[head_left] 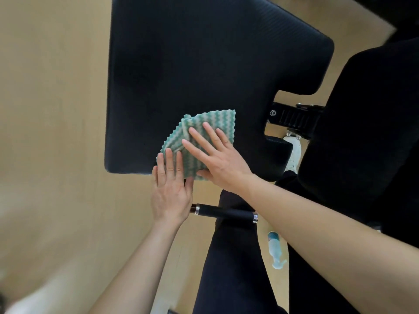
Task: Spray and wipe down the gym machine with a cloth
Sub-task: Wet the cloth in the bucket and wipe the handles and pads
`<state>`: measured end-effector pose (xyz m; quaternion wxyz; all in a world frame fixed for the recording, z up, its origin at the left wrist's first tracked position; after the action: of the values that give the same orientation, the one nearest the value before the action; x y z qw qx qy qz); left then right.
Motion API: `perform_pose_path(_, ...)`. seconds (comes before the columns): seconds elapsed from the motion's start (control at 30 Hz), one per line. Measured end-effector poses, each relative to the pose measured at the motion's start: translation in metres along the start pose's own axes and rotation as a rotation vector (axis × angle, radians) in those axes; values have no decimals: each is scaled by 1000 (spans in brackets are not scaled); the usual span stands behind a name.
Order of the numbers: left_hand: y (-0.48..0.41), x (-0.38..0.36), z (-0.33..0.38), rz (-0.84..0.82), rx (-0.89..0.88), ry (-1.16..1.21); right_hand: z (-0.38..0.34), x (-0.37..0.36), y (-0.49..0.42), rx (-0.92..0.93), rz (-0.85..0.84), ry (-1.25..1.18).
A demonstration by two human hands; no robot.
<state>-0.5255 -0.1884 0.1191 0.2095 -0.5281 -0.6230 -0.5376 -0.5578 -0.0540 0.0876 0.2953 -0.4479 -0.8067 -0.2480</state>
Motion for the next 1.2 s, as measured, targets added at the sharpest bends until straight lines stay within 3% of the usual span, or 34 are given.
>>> perform_pose_path(0.23,-9,7,6,-14,150,52,14,9,3,-45,-1,35)
perform_pose_path(0.4,1,4,63,-16,-9,72,42,-4,69,-203,7,8)
perform_pose_path(0.53,3,-4,62,-14,-22,43,46,-15,85,-244,-34,35)
perform_pose_path(0.8,-15,1,-20,9,354,73,-8,22,-34,52,12,30)
perform_pose_path(0.93,-13,18,-40,32,602,144,-29,46,-62,171,94,-82)
perform_pose_path(1.07,-34,43,22,130,287,151,26,84,-47,-79,379,-123)
perform_pose_path(1.13,-48,38,29,91,283,147,57,83,-36,-221,323,-58)
perform_pose_path(1.2,-67,34,22,75,319,124,71,74,-31,-245,226,-14)
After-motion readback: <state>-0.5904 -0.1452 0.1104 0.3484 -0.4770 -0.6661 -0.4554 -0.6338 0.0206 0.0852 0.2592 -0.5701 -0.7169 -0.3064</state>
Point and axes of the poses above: each hand's wrist, its own y-axis away from the middle knuckle, its own x-axis out of the back of the hand, z = x × y, the point moved 9 cm from there along -y, towards the middle knuckle, and after that the axes turned 13 degrees about -y, right-handed, at the moved point
